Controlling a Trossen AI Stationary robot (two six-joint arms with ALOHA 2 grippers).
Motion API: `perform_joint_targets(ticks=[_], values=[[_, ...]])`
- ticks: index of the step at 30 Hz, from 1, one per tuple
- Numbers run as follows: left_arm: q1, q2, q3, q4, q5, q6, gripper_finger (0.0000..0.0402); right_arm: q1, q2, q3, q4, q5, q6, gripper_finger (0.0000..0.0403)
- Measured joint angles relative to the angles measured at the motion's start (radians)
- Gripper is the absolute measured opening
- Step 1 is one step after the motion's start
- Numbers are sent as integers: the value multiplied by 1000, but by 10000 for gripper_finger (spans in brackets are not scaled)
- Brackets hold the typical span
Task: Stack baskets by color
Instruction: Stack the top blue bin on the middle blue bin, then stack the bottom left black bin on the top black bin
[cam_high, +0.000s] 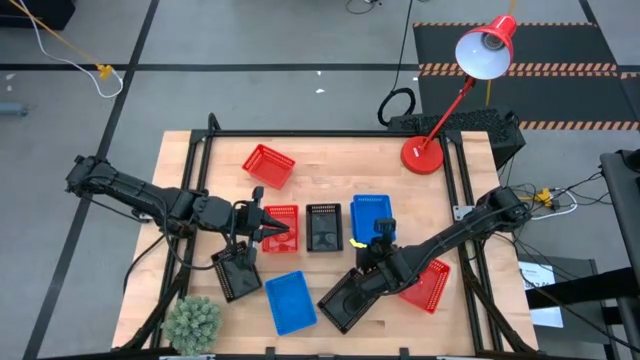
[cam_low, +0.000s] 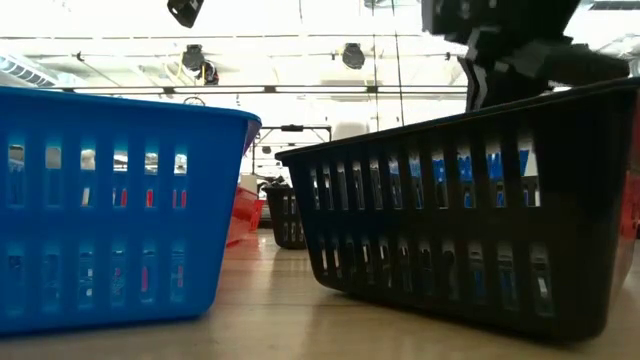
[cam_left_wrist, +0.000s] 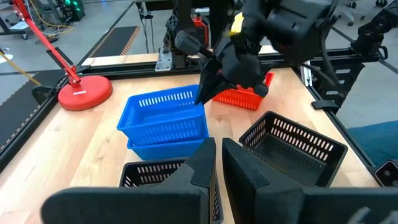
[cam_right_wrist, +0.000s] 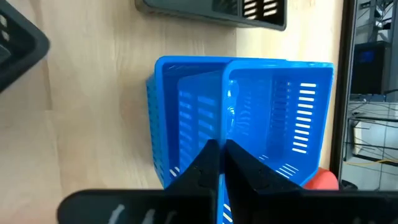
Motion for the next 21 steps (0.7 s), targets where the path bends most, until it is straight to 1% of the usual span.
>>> perform_joint_targets(ticks=[4, 13, 21], values=[[0, 0, 0, 0, 0, 0, 33, -1, 0, -25, 48, 0, -4, 7], [0, 0, 0, 0, 0, 0, 33, -1, 0, -28, 71, 0, 11, 63], [0, 0, 0, 0, 0, 0, 33, -1, 0, -28, 101, -3, 10, 93]])
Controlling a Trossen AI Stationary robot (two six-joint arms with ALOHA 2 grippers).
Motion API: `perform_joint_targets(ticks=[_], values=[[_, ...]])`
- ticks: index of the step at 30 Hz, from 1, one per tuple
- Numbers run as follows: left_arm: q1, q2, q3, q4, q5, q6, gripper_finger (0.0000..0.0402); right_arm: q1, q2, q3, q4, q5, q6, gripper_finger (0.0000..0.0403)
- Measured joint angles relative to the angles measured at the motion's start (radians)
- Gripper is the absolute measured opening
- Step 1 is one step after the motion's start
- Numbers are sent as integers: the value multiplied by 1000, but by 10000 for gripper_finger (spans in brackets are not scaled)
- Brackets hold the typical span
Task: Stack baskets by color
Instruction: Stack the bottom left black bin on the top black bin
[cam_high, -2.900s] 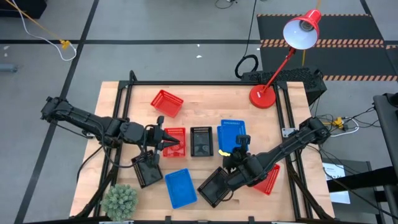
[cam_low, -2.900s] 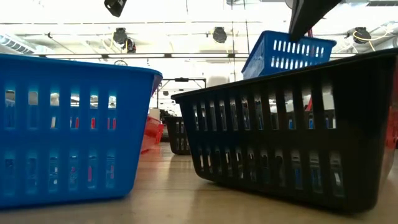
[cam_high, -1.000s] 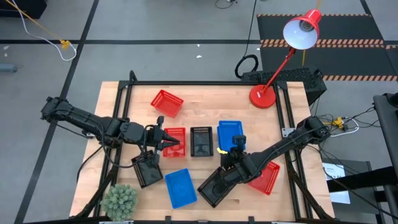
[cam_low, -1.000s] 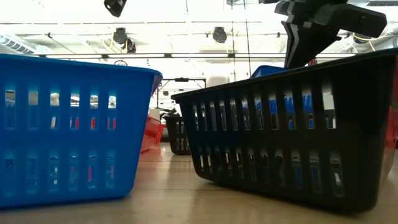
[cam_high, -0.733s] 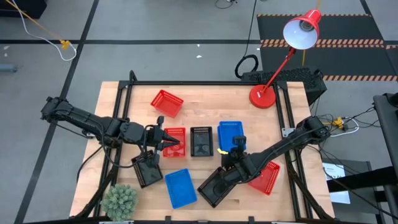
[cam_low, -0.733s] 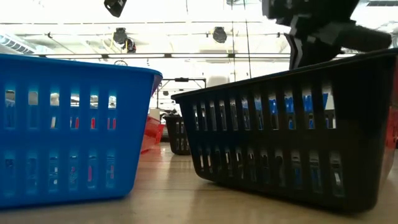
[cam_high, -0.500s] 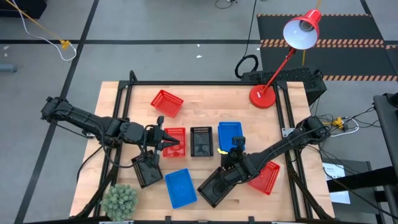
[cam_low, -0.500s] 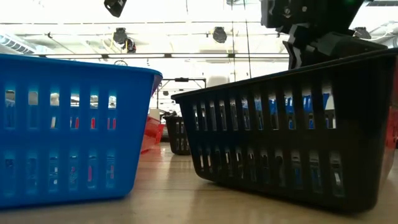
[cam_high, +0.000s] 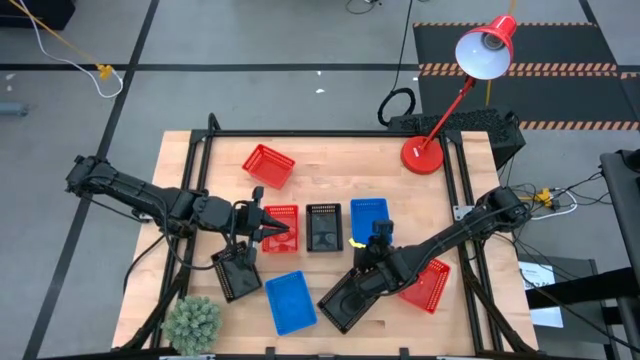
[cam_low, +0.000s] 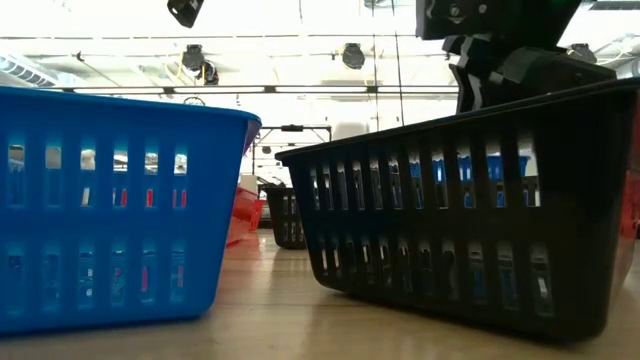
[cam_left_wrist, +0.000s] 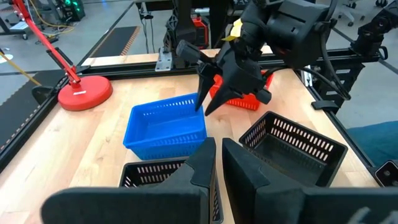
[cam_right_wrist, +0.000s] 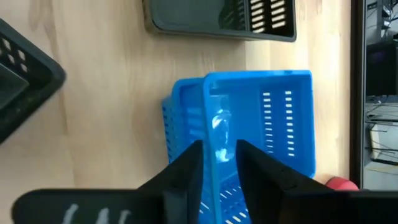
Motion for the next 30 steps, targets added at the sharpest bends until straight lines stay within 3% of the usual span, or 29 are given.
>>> perform_joint_targets(ticks=[16, 30], values=[[0, 0, 0, 0, 0, 0, 33, 4, -27, 0, 74, -31, -19, 160], [0, 0, 0, 9, 0, -7, 33, 94, -290, 0, 138, -24, -20, 158]])
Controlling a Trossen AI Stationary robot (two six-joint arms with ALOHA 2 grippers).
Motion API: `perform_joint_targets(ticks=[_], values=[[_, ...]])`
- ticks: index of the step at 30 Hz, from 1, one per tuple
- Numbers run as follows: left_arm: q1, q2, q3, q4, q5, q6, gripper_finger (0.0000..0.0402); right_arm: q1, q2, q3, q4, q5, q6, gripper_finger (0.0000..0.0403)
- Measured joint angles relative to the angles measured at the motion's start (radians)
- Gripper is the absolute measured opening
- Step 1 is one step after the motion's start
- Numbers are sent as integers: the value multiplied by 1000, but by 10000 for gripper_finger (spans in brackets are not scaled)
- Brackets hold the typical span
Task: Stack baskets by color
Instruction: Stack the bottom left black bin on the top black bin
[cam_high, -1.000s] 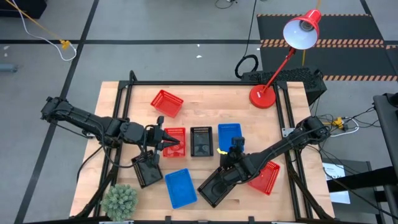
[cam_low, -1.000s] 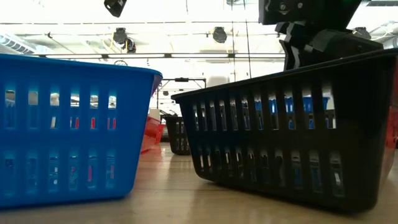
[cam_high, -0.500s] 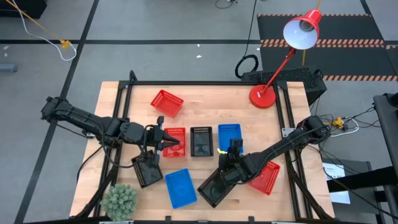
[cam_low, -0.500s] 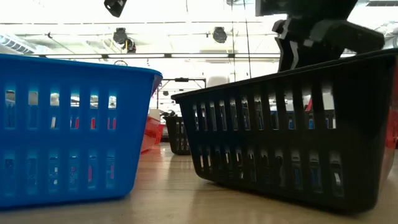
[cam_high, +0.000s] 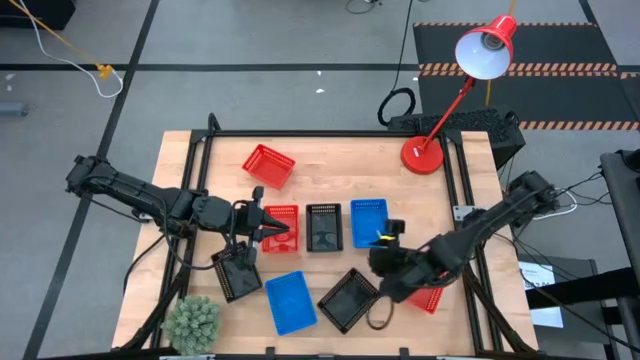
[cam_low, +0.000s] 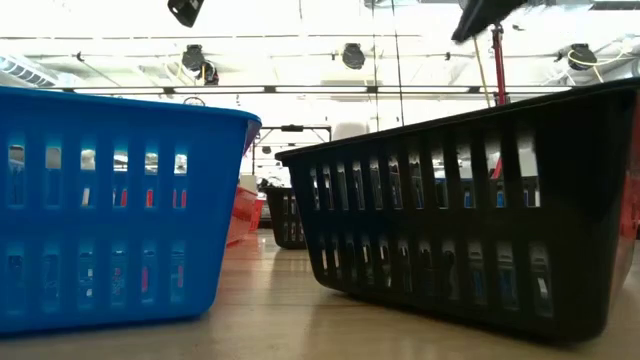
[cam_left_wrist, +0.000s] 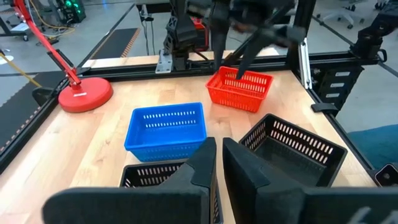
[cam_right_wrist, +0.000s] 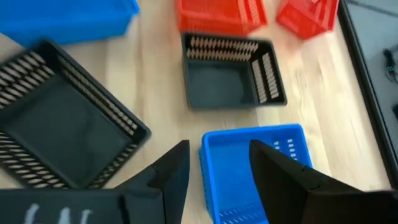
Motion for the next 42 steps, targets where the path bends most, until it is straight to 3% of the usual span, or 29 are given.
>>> perform_joint_targets(ticks=[8, 13, 17, 31, 42], values=[[-10, 0, 0, 44, -1, -45, 33, 79, -97, 0, 0, 8, 6, 158], [-48, 0, 0, 84, -3, -52, 33, 153, -119, -42, 25, 72, 28, 157], [-104, 0, 0, 83, -71, -55, 33, 201, -134, -96, 57, 88, 10, 157], [-307, 27, 1, 54, -254, -192, 33, 209, -238, -133, 63, 80, -7, 157], [-424, 130, 1, 0, -308, -378, 33, 209, -241, -133, 101, 79, -170, 157]])
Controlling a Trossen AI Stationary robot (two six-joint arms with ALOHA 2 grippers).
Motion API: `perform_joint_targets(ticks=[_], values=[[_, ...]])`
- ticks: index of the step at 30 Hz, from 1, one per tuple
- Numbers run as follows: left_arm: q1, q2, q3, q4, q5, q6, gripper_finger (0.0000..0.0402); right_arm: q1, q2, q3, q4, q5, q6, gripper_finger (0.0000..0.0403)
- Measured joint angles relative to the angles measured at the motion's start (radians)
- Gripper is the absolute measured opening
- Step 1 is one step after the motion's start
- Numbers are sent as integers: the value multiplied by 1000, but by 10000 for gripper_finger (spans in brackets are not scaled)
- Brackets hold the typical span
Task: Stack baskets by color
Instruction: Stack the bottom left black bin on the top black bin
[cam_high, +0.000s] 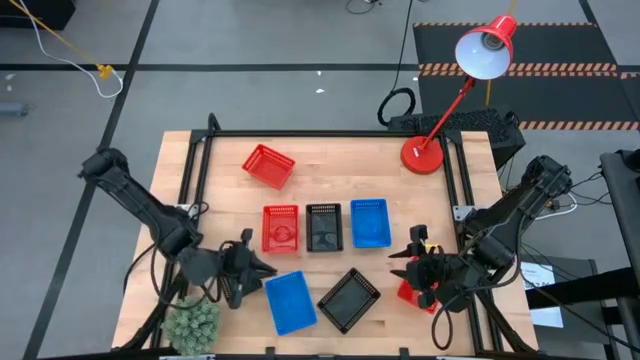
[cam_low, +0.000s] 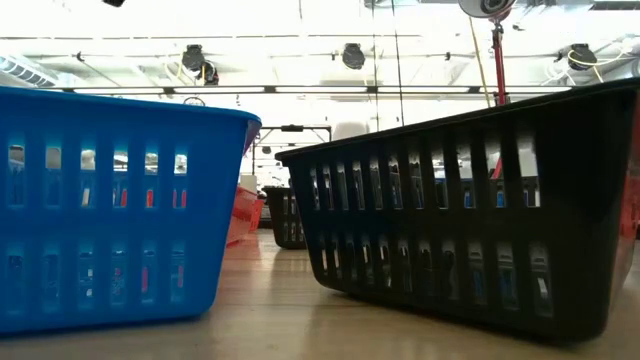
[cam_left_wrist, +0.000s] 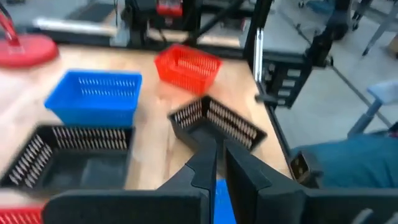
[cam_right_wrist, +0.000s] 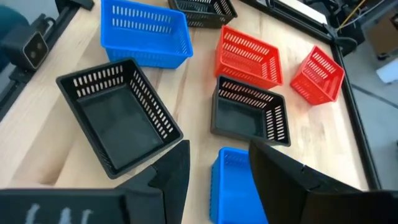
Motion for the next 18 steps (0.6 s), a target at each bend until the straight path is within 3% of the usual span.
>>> perform_joint_targets(ticks=[3, 8, 14, 18], values=[[-26, 36, 0, -83, 9, -72, 33, 0, 0, 0, 2, 0, -9, 157], [-72, 91, 0, -200, 131, -277, 40, 0, 0, 0, 2, 0, -7, 157], [-86, 94, 1, -215, 137, -444, 92, 0, 0, 0, 4, 0, 19, 157], [-106, 100, 1, -313, 126, -518, 111, 0, 0, 0, 4, -2, 45, 157]])
